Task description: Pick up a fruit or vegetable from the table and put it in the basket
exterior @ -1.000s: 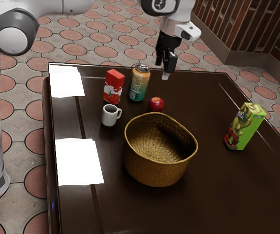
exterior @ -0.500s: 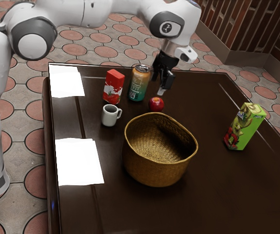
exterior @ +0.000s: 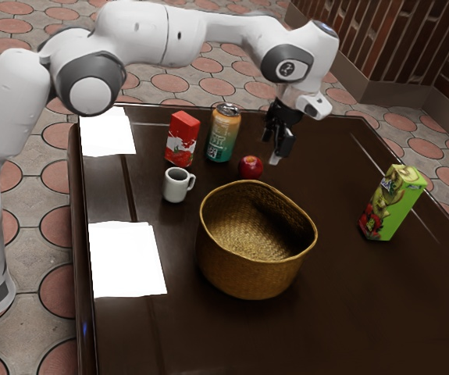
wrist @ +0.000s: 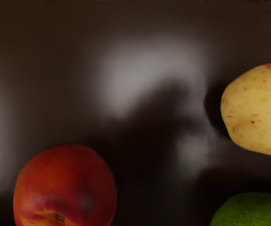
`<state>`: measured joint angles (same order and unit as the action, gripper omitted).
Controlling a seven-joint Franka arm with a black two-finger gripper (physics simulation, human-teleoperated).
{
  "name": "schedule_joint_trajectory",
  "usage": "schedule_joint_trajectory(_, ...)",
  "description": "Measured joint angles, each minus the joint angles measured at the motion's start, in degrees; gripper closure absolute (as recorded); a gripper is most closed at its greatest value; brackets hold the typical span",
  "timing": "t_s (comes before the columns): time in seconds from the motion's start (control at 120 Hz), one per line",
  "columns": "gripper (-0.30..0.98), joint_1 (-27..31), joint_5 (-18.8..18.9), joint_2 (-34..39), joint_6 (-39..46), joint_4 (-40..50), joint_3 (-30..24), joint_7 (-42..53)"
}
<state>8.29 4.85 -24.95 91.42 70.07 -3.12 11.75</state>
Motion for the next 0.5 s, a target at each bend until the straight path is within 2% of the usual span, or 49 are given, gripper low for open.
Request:
schedule_joint_trajectory(0.35,0.0,0.33,-1.01,-4.92,0.9,-3.2,2.85,6.86)
schedule_joint_trajectory(0.5,0.0,0.33,-1.6,-4.52,1.41,-2.0,4.06,9.47)
